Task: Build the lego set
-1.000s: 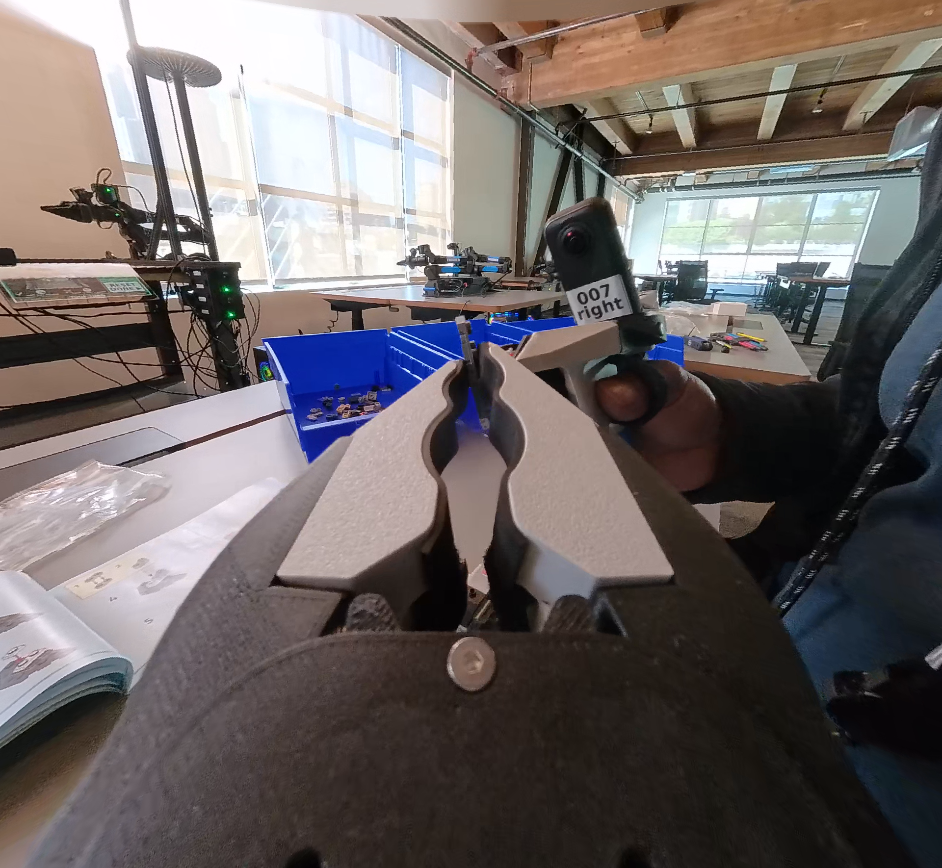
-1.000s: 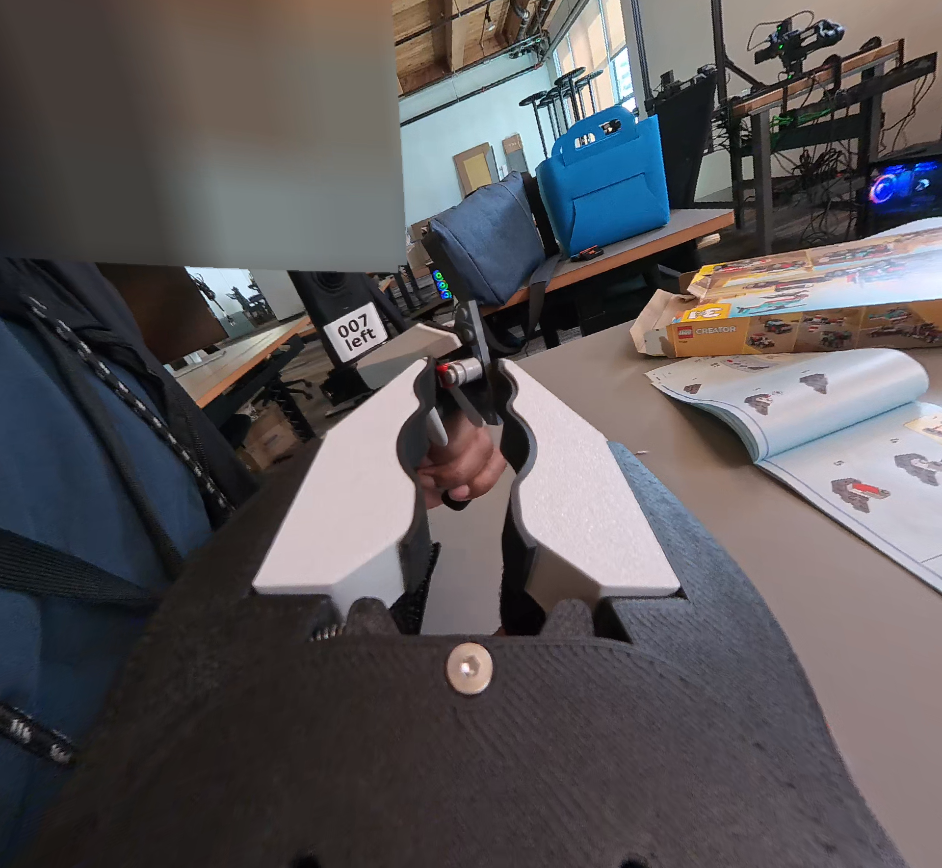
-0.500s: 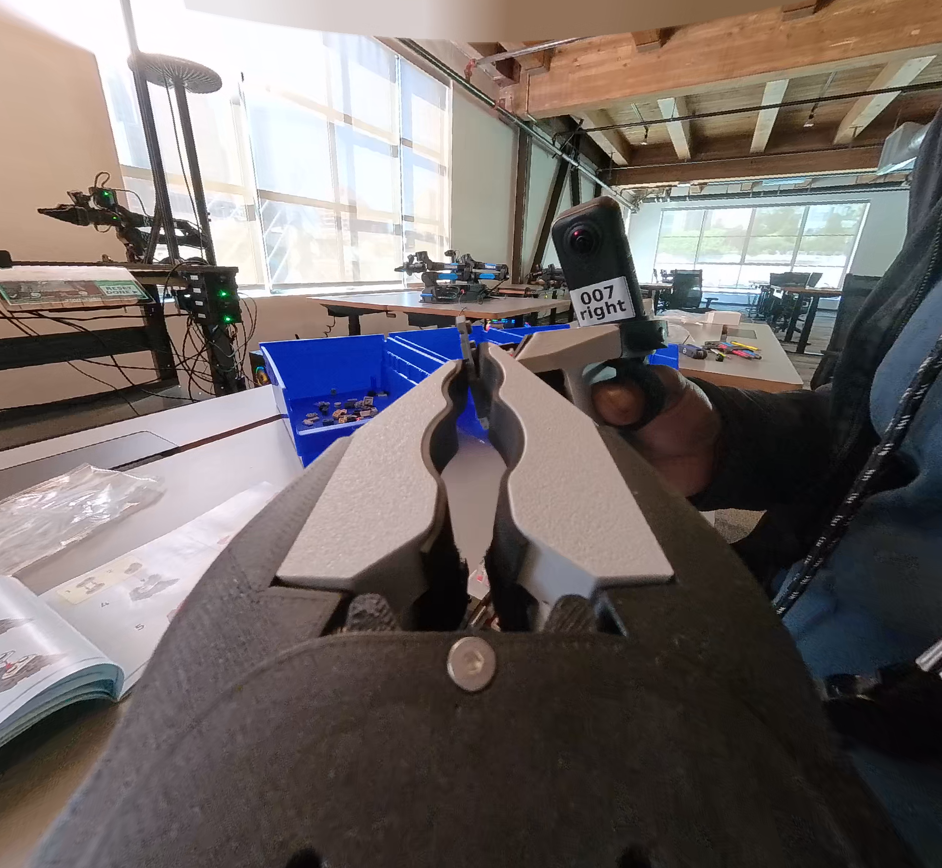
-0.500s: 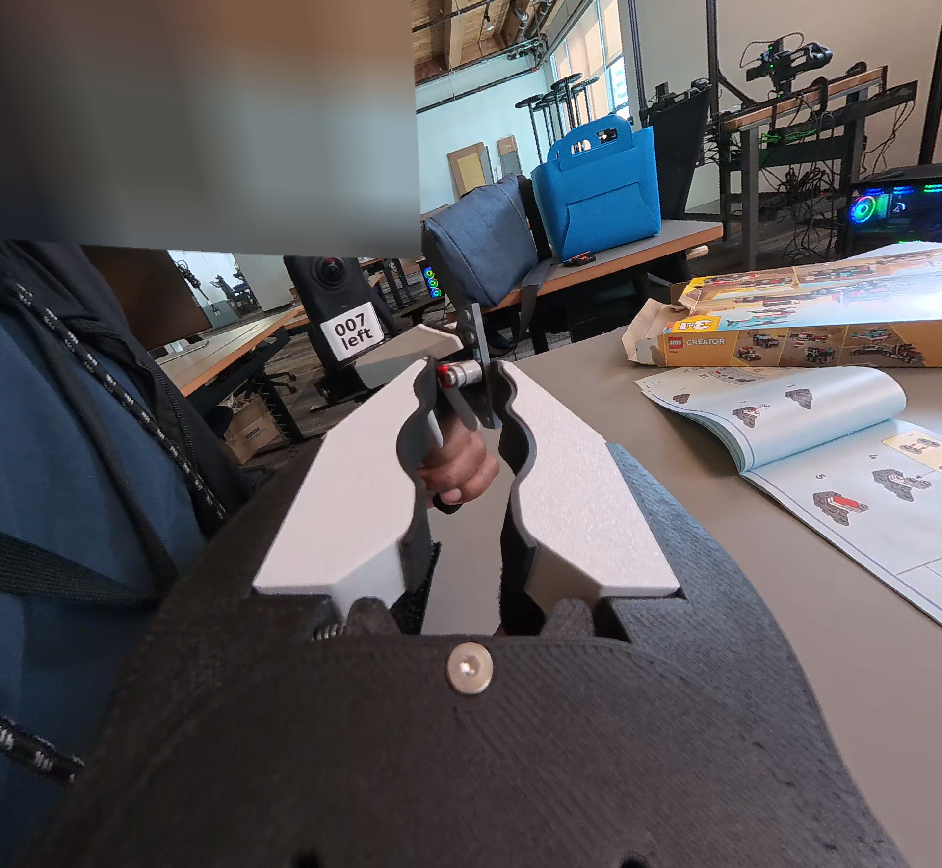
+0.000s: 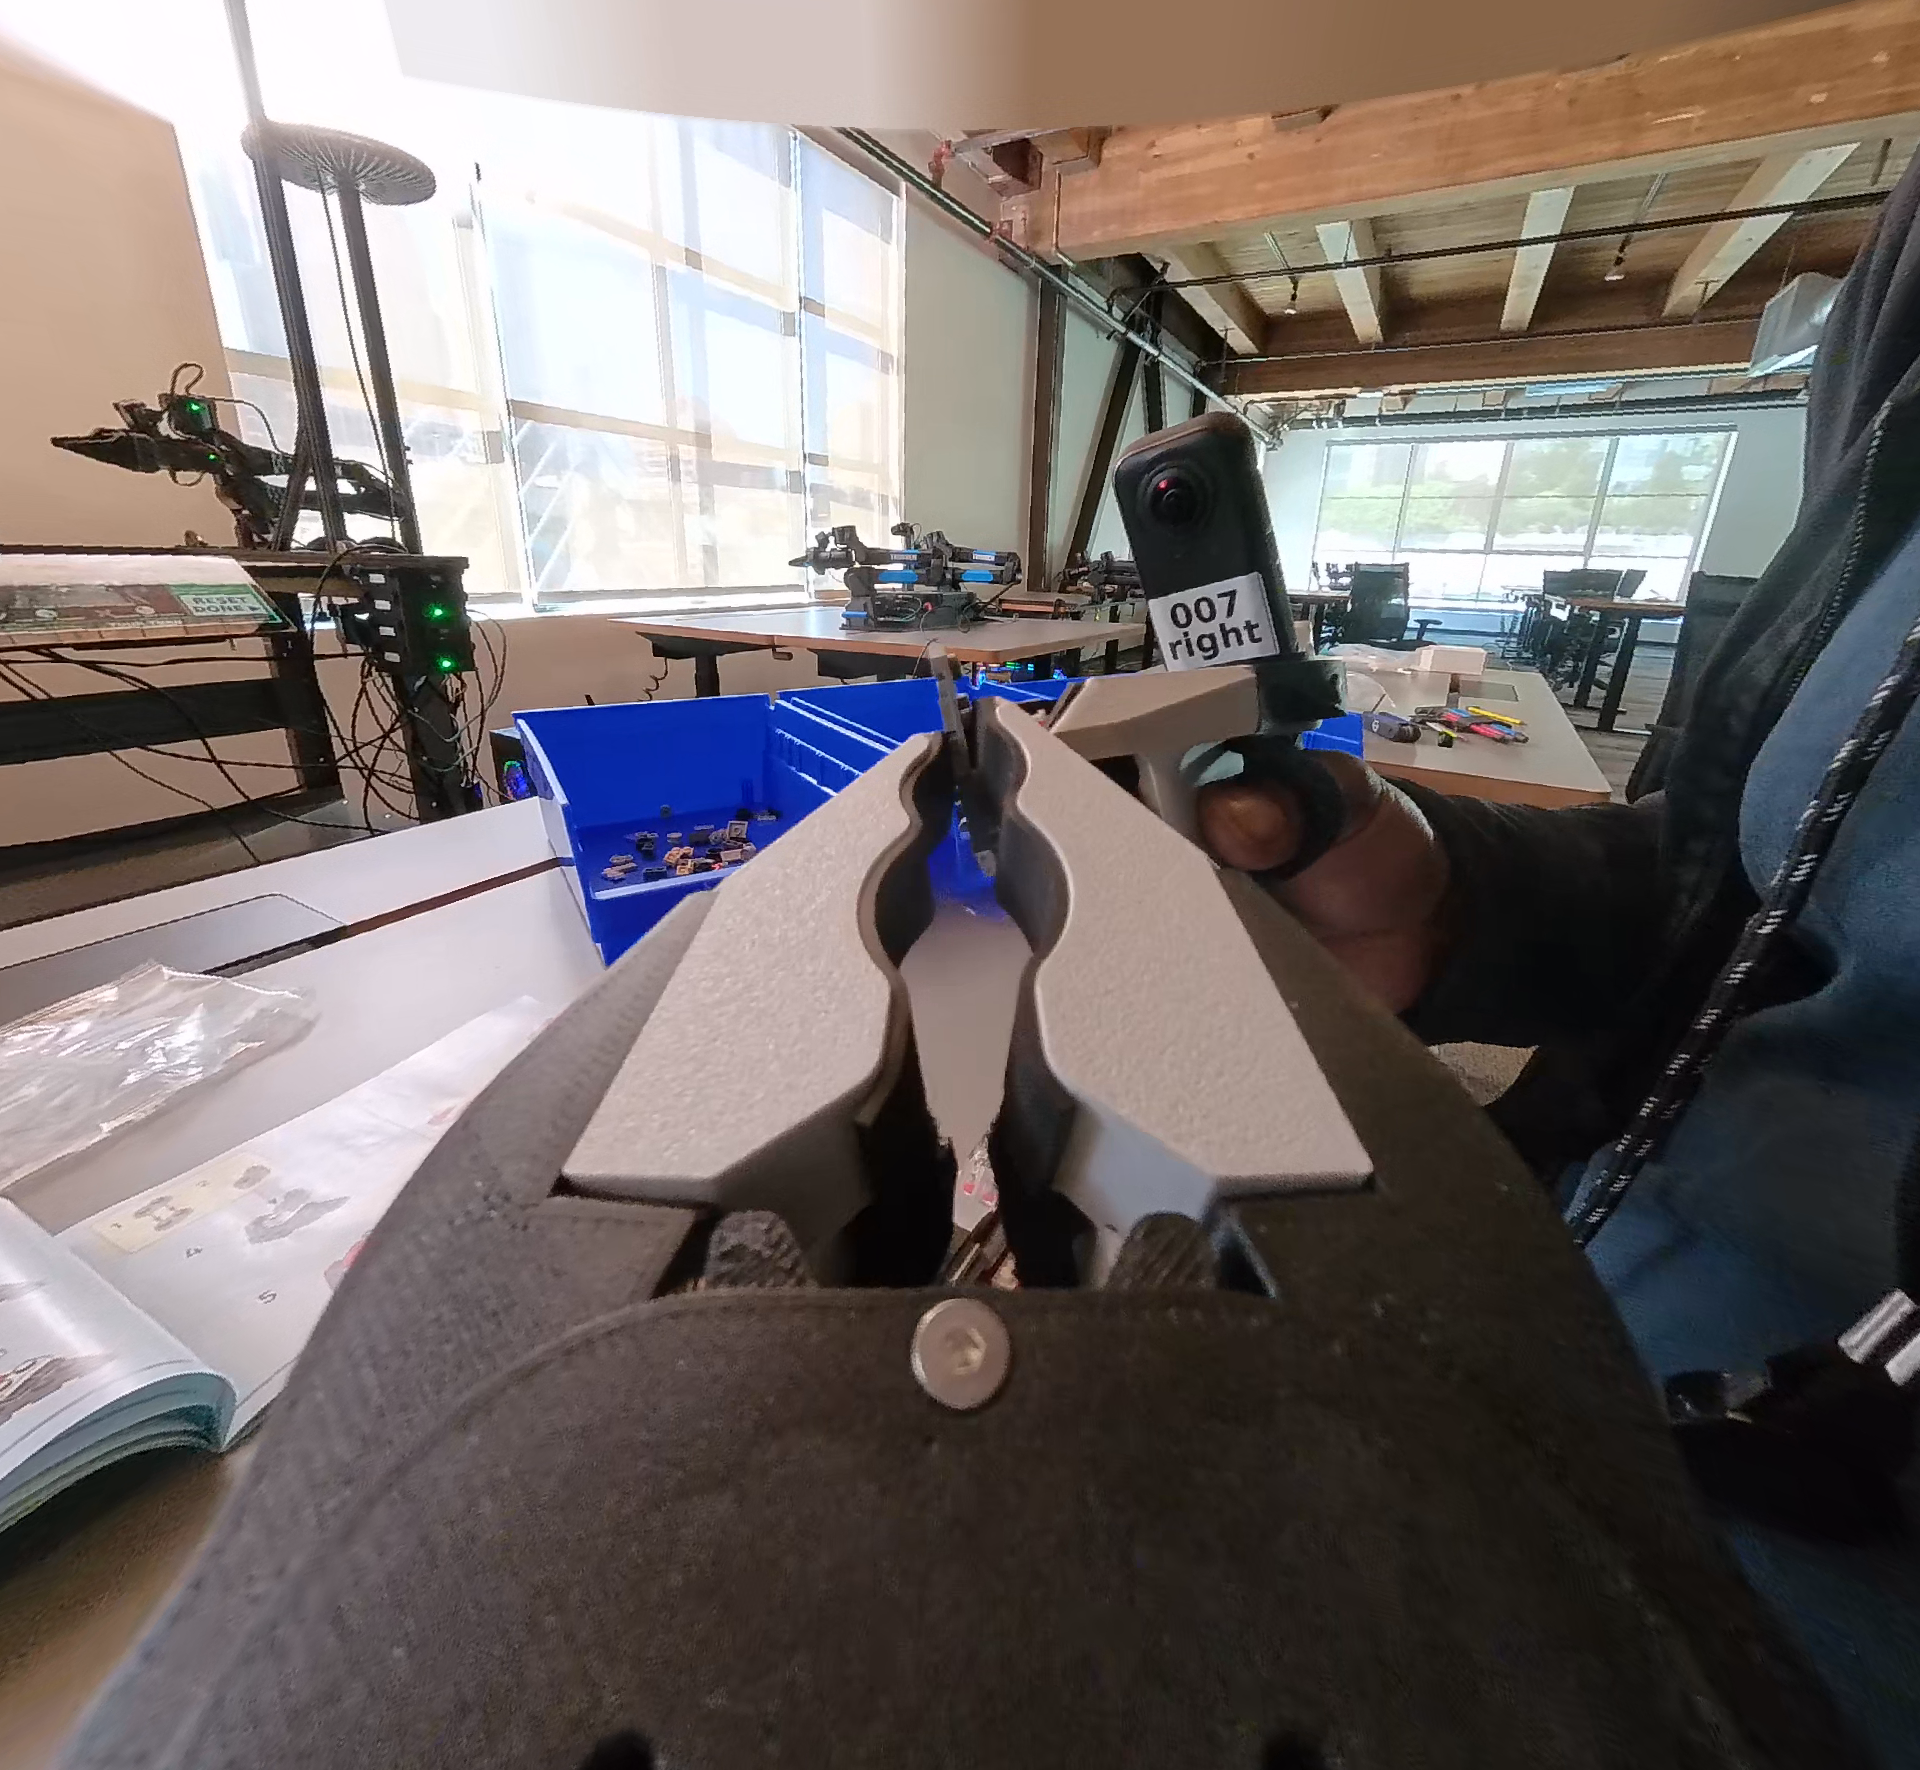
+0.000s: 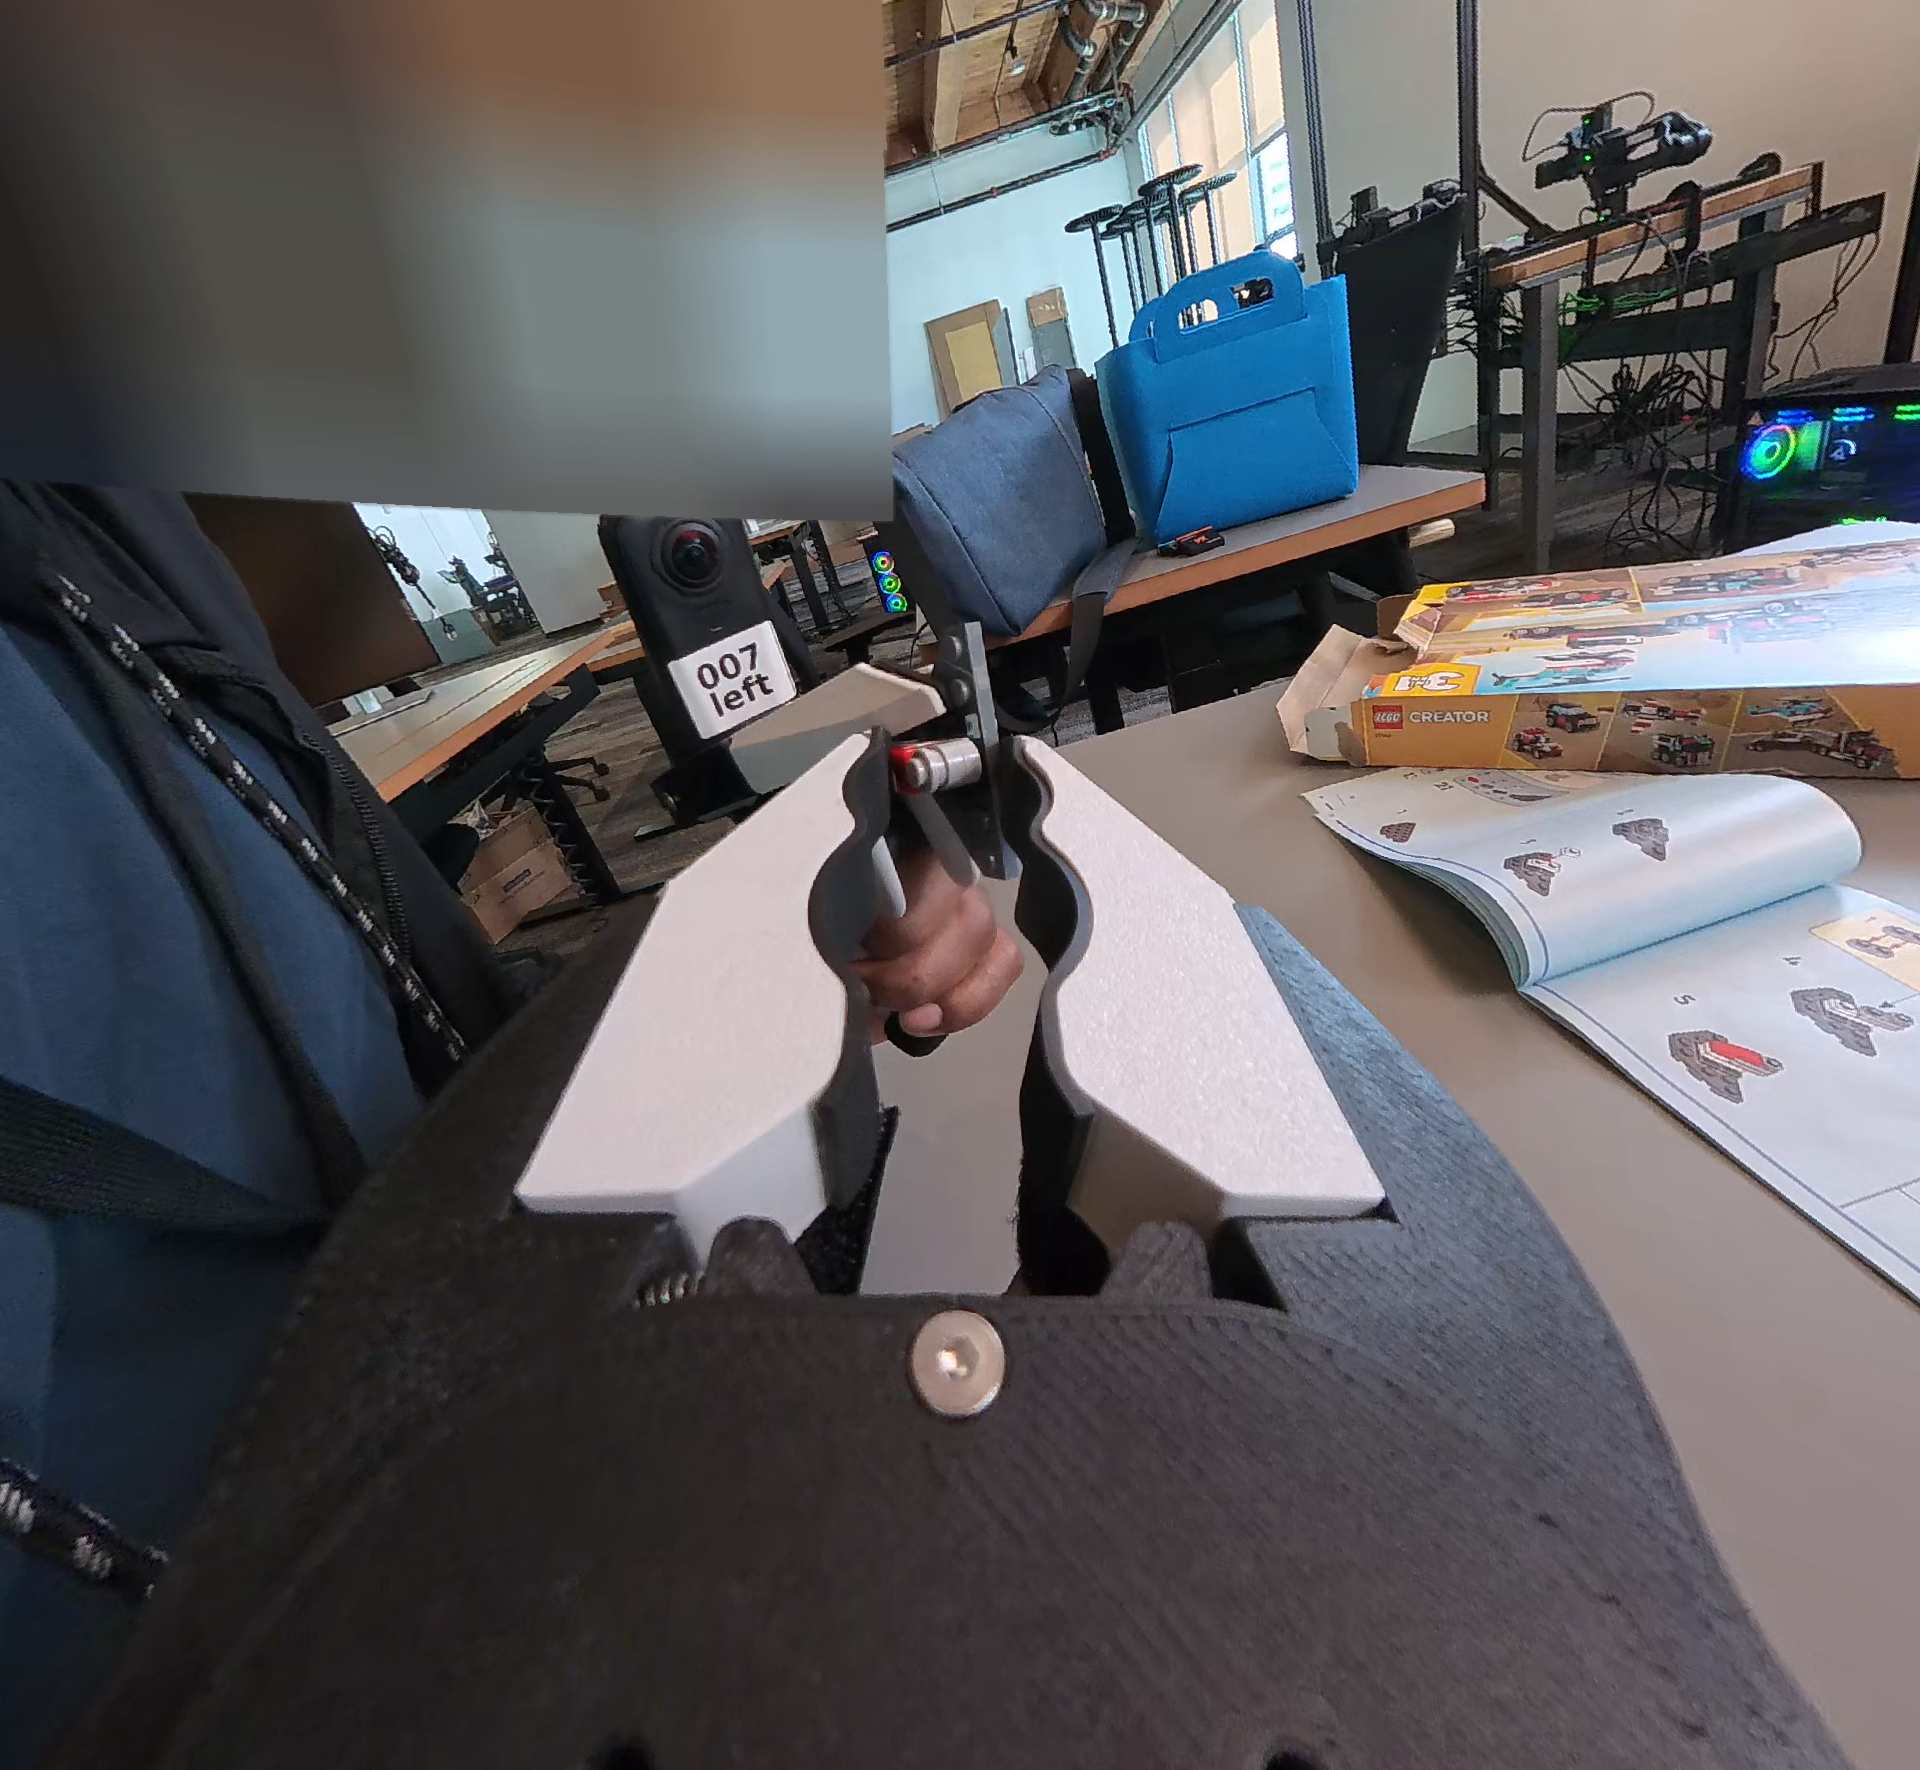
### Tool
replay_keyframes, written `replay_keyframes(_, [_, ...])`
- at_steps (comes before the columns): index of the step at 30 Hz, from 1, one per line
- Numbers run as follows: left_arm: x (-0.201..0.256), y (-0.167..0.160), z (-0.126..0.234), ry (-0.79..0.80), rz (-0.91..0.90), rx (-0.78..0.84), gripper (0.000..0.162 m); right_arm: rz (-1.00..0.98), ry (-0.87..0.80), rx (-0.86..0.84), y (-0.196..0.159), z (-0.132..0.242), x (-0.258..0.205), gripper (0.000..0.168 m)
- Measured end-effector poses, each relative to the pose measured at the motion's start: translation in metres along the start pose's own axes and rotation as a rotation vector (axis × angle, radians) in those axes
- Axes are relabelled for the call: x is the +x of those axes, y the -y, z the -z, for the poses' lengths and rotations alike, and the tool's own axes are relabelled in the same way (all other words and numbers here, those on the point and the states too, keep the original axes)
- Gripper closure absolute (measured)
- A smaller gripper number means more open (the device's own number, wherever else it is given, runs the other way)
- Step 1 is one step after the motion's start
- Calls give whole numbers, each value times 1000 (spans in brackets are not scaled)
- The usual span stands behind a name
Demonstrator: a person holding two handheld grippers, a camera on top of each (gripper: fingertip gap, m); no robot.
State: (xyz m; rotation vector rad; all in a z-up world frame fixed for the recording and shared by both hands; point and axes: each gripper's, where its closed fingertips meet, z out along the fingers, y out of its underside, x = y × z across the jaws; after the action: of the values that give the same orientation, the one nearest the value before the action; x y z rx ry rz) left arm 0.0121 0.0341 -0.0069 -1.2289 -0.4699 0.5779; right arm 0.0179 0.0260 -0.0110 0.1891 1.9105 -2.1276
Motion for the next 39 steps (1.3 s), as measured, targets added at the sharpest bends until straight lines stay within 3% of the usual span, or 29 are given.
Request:
replay_keyframes(16, [-19,9,9,38,147,112,159,-117,24,38,4,-3,7,146])
replay_keyframes(39, [-11,6,6,22,73,69,159,-99,47,50,5,-1,2,155])
